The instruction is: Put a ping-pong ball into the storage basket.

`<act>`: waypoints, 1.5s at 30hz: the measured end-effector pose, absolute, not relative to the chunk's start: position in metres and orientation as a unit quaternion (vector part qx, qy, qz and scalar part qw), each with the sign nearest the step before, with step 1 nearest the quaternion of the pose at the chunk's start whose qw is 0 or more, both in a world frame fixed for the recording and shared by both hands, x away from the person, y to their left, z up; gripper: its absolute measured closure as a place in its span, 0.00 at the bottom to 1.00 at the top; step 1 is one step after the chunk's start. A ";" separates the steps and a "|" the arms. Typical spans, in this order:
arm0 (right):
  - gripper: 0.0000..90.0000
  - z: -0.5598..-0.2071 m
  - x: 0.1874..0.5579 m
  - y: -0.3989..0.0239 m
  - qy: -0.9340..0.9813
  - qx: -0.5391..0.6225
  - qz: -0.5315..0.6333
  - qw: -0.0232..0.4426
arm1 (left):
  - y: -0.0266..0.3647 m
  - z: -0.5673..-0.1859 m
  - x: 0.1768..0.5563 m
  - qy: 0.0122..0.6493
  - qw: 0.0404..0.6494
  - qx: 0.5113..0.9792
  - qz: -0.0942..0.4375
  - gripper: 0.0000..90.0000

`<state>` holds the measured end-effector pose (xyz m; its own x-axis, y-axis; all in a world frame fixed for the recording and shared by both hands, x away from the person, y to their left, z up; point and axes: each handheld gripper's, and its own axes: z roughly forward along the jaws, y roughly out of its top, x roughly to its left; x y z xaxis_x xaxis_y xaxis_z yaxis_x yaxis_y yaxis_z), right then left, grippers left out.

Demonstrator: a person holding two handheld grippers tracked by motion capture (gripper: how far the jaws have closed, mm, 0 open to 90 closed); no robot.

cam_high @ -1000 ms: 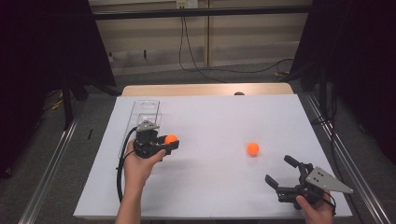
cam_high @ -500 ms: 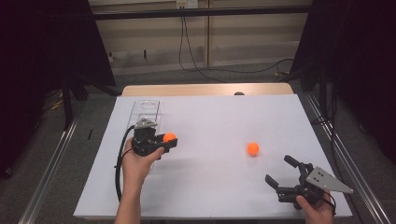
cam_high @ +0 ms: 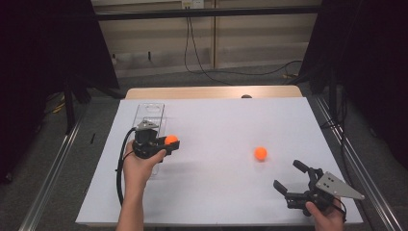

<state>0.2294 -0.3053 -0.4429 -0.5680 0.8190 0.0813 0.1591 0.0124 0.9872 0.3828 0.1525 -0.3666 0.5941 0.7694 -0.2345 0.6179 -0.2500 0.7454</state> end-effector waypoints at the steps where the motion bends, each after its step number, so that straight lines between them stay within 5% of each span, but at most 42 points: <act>1: 0.02 -0.443 0.229 -0.305 0.655 0.373 0.595 0.277 | 0.153 -0.366 0.383 0.442 0.423 0.786 0.092 0.57; 45: 0.02 -0.442 0.229 -0.305 0.653 0.373 0.599 0.276 | 0.164 -0.366 0.392 0.452 0.404 0.788 0.109 0.57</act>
<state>0.2294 -0.3051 -0.4424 -0.5694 0.8175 0.0866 0.1571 0.0048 0.9876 0.3920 0.1641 -0.3658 0.5675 0.8002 -0.1939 0.6238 -0.2642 0.7356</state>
